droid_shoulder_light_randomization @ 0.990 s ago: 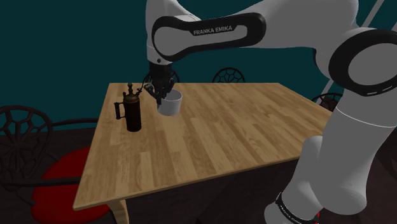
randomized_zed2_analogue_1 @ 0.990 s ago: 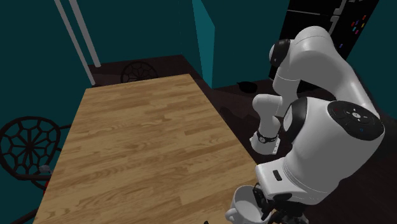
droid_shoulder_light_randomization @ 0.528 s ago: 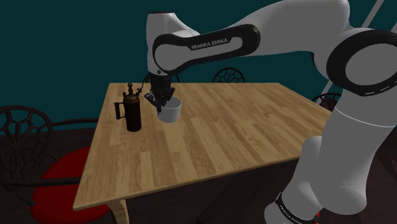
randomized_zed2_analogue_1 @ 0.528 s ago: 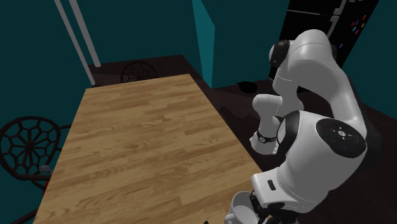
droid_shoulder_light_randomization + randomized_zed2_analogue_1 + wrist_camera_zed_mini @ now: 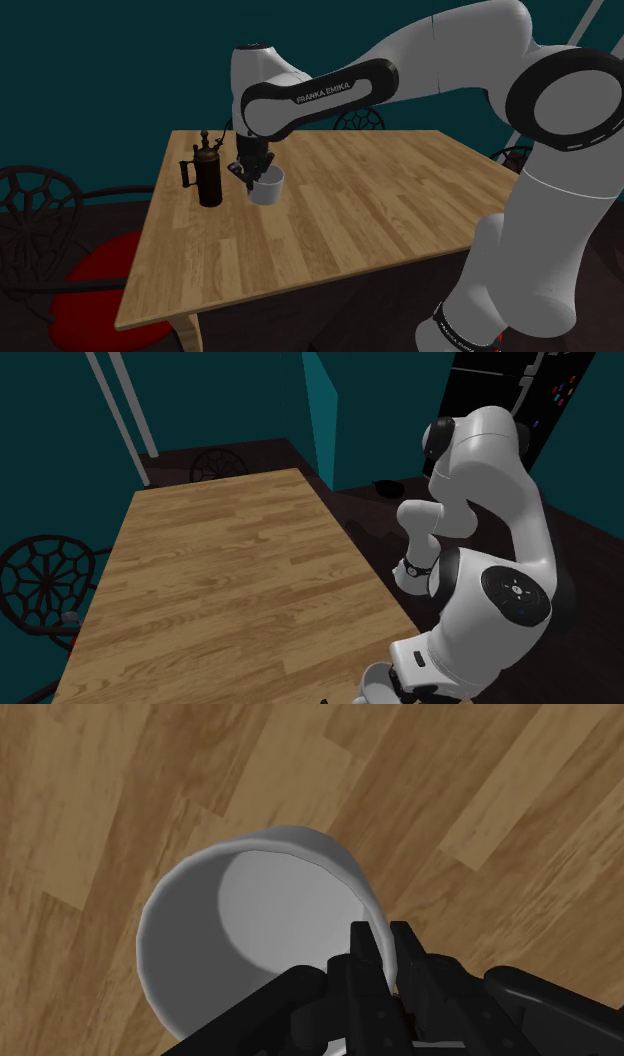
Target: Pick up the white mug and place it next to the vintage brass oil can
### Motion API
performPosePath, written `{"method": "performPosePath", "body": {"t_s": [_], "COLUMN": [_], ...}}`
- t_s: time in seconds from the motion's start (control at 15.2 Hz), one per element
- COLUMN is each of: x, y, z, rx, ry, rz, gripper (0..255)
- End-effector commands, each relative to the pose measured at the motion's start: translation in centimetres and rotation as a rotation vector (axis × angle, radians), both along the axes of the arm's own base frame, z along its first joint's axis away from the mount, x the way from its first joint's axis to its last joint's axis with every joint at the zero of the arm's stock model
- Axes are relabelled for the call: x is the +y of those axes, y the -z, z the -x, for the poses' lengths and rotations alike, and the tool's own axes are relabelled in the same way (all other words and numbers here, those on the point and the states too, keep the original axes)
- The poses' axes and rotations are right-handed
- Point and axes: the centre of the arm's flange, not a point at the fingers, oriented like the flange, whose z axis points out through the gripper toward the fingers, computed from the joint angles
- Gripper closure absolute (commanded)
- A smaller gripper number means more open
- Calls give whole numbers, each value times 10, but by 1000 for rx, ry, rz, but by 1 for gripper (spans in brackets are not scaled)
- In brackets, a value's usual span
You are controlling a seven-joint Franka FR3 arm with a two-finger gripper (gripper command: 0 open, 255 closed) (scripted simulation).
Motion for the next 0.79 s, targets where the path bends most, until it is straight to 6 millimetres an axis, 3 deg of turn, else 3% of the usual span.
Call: {"method": "performPosePath", "body": {"t_s": [0.0, 0.73], "x": [0, 0], "y": [10, 68], "z": [-1, -1], "rx": [-1, -1], "ry": [0, 0], "rz": [0, 0], "gripper": [255, 255]}}
